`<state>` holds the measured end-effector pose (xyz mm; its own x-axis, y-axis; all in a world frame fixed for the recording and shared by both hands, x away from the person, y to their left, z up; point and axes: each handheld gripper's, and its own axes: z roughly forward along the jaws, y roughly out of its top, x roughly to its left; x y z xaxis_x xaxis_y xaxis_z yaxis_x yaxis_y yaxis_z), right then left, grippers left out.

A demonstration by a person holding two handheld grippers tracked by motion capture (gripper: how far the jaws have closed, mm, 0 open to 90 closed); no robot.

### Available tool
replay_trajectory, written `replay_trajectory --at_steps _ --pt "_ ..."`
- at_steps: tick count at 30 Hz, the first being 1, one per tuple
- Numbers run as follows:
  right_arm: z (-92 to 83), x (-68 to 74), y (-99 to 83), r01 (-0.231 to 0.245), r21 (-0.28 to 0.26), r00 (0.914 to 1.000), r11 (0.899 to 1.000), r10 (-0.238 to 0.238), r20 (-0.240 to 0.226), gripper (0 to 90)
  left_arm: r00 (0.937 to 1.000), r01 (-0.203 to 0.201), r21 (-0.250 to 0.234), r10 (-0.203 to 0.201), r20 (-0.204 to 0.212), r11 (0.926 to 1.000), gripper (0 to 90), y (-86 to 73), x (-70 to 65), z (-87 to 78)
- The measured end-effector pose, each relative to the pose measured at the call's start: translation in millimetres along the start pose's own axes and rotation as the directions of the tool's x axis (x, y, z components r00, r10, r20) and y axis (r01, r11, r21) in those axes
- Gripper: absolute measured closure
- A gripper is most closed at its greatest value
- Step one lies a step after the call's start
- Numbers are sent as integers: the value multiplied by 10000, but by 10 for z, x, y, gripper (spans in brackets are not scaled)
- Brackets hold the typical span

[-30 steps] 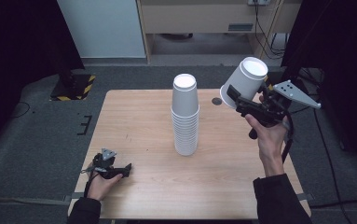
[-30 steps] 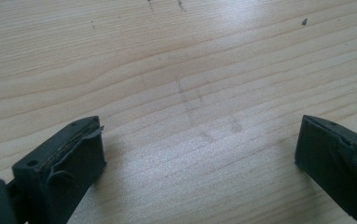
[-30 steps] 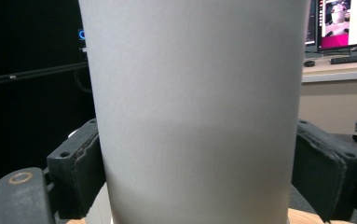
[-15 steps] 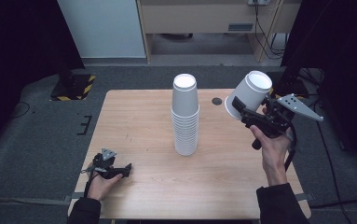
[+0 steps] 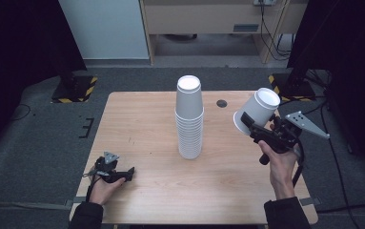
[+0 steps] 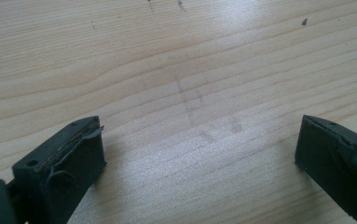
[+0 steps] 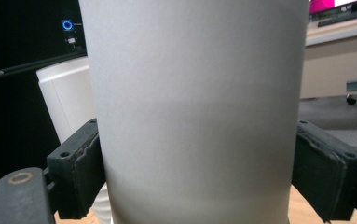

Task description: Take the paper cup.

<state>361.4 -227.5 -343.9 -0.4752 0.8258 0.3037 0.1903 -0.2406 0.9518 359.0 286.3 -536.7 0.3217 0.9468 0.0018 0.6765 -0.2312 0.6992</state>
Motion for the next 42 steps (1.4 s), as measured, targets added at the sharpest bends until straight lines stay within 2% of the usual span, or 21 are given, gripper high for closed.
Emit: replay_trajectory --at_steps 7,8,13,18,29,35,37,39,40,42 --pt "-60 -70 -202 -379 178 9993 9991 378 65 142 10000 2 -1 -2 -2 10000 5 0 0 0" --pt "-84 -99 -287 -520 262 9986 9983 517 120 142 10000 2 -3 -2 -2 10000 4 0 0 0" --pt "-115 -157 -444 -909 404 9958 9950 902 183 142 10000 4 -4 -4 -2 10000 4 0 0 0" --pt "-129 -185 -576 -1070 579 9940 9926 1055 284 142 10000 3 -4 -3 -1 10000 4 0 0 0" --pt "-145 -198 -735 -1303 811 9913 9881 1285 275 142 10000 -7 14 7 36 10000 3 -4 3 -5" --pt "-171 -232 -774 -1733 714 9848 9823 1722 214 142 9996 256 -144 -258 -100 9996 101 -21 35 -51" --pt "-173 -241 -789 -1880 686 9822 9798 1873 174 142 9994 318 -405 -324 -143 9987 133 -12 41 -93" --pt "-177 -248 -806 -2125 663 9772 9749 2122 120 143 9998 183 -818 -190 -79 9965 166 8 23 -124" --pt "-178 -253 -813 -2230 684 9748 9724 2228 114 142 10000 -5 -1058 5 4 9944 178 21 11 -141" --pt "-180 -268 -823 -2376 600 9714 9695 2374 106 142 9997 -123 -1566 153 180 9876 185 47 -28 -167"
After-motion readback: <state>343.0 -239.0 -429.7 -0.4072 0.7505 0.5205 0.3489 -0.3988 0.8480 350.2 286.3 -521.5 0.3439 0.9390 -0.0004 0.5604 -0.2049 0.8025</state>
